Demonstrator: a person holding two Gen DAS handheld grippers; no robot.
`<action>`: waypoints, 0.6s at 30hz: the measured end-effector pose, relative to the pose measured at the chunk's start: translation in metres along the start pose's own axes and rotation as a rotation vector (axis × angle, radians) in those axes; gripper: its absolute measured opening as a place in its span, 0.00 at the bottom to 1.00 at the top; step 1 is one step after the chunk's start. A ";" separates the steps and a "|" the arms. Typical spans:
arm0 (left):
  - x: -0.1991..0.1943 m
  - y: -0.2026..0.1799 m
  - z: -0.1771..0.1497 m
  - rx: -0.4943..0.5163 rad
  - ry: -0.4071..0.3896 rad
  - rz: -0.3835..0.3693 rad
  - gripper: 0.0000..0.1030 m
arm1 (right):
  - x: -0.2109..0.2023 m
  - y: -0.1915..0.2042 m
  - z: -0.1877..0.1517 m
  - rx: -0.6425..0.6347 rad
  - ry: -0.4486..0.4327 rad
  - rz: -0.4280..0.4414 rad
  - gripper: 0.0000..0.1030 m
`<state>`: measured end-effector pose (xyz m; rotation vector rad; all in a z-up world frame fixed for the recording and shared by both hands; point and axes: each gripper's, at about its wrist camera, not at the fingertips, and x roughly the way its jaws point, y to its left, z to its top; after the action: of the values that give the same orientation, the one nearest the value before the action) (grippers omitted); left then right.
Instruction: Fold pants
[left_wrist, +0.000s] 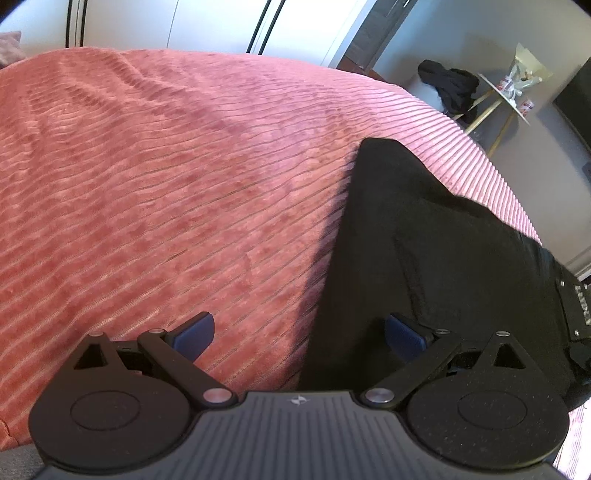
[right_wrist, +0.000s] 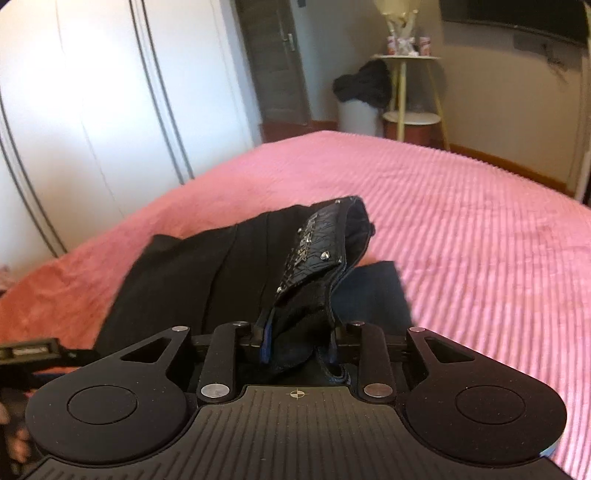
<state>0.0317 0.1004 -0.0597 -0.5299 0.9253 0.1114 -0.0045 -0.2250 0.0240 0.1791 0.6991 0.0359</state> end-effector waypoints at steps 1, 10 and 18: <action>0.000 0.000 0.000 0.000 0.001 0.000 0.96 | -0.002 -0.004 -0.001 0.013 0.000 -0.010 0.29; -0.009 -0.005 -0.001 0.033 -0.034 -0.008 0.96 | 0.007 -0.021 -0.009 0.008 0.090 -0.109 0.34; -0.009 -0.043 -0.002 0.190 -0.093 -0.012 0.96 | -0.015 -0.024 -0.002 0.057 0.000 -0.195 0.52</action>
<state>0.0380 0.0636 -0.0371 -0.3513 0.8315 0.0365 -0.0179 -0.2498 0.0278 0.1652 0.7151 -0.1708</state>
